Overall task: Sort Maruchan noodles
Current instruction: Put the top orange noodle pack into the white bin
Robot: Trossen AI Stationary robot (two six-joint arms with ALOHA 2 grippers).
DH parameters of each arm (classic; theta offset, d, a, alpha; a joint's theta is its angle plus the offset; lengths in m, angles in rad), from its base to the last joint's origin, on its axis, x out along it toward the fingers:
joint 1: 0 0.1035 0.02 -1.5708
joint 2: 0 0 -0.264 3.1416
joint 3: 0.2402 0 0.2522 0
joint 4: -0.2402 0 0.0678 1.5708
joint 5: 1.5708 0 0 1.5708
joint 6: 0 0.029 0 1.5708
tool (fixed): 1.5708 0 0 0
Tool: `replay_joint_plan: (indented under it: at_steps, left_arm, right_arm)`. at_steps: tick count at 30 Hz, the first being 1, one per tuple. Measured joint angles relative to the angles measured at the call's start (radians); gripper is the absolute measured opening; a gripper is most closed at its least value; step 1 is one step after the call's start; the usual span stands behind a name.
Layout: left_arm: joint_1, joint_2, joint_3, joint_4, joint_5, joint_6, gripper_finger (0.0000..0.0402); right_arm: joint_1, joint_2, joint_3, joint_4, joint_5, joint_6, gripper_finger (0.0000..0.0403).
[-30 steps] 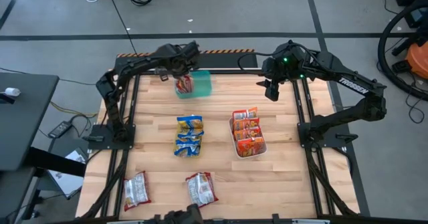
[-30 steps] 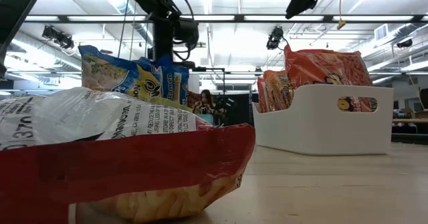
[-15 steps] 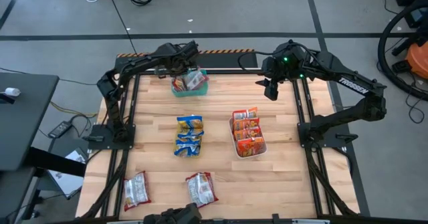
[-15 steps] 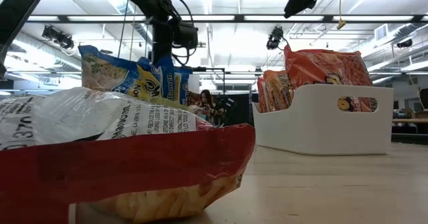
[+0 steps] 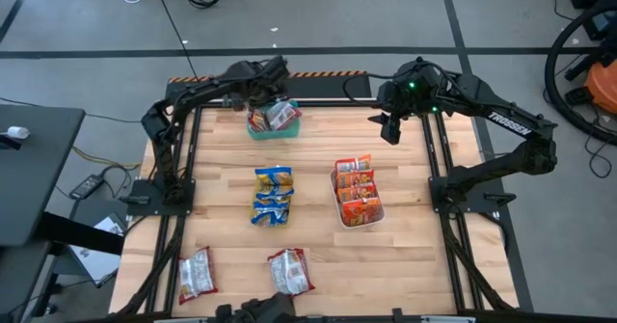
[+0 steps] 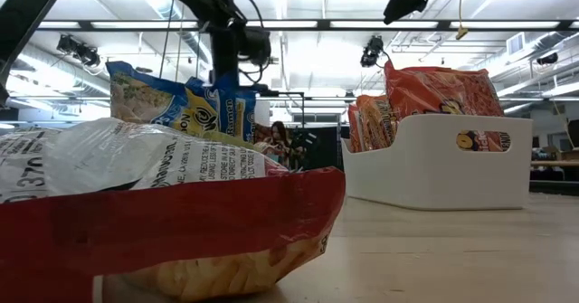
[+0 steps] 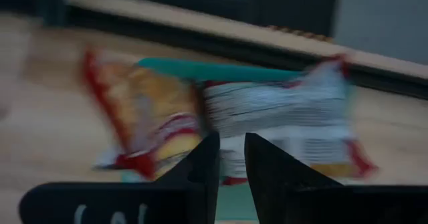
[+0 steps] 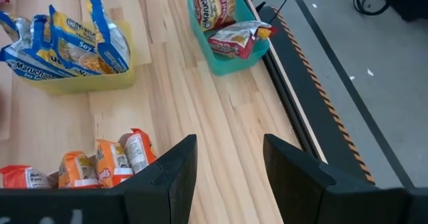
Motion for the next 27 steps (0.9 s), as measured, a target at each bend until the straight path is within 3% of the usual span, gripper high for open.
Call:
replay_joint_plan:
  at_steps: [4,8,14,17,27]
  left_arm:
    - [-0.02,0.0,0.06,0.038,0.025,0.069,0.0089]
    - [-0.047,-0.002,0.103,0.102,0.031,0.104,0.0136]
    - [-0.107,0.058,0.103,0.202,-0.076,0.168,0.021]
    - [-0.124,0.107,0.102,0.211,-0.124,0.159,0.0219]
    - [-0.154,0.228,0.102,0.178,-0.121,0.016,0.0219]
  right_arm:
    - [-0.006,0.0,0.0,0.0,0.0,0.0,0.0177]
    - [-0.02,0.0,0.0,0.0,0.0,-0.001,0.0177]
    - [-0.043,0.0,0.0,-0.001,0.0,-0.019,0.0177]
    - [-0.052,0.0,0.0,-0.01,-0.001,-0.022,0.0177]
    - [-0.06,0.0,0.0,-0.026,-0.008,-0.022,0.0177]
